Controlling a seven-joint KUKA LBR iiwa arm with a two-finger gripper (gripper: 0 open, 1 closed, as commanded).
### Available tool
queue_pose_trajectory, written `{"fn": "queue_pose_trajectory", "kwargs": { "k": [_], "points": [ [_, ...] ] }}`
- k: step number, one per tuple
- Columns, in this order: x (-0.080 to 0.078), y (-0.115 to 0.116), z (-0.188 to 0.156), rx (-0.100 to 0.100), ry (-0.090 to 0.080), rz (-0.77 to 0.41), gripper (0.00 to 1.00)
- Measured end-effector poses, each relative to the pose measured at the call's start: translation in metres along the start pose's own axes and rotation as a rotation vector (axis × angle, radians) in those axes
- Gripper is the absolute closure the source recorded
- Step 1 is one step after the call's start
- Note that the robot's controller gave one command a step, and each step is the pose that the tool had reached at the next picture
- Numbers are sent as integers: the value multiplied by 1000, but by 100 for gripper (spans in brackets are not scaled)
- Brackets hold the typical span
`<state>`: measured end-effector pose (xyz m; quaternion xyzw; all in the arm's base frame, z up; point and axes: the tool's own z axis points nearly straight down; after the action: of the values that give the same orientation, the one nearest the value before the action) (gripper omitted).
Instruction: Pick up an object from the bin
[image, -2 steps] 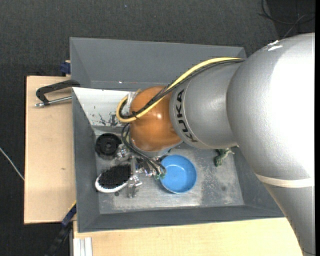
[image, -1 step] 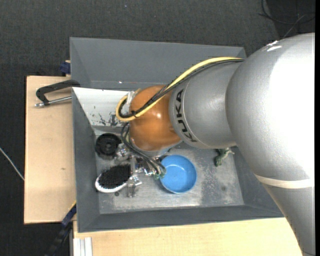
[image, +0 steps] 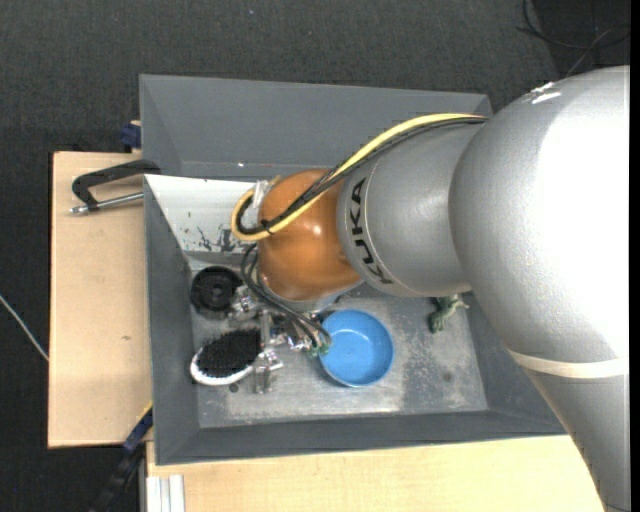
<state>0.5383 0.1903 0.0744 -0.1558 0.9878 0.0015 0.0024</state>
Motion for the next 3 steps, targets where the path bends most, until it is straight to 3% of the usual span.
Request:
{"fn": "queue_pose_trajectory", "kwargs": {
  "k": [1, 2, 3],
  "points": [
    [-1, 1, -1, 0, 0, 1, 0],
    [-2, 0, -2, 1, 0, 1, 100],
    [-3, 1, -37, 1, -3, 2, 100]
  ]
}}
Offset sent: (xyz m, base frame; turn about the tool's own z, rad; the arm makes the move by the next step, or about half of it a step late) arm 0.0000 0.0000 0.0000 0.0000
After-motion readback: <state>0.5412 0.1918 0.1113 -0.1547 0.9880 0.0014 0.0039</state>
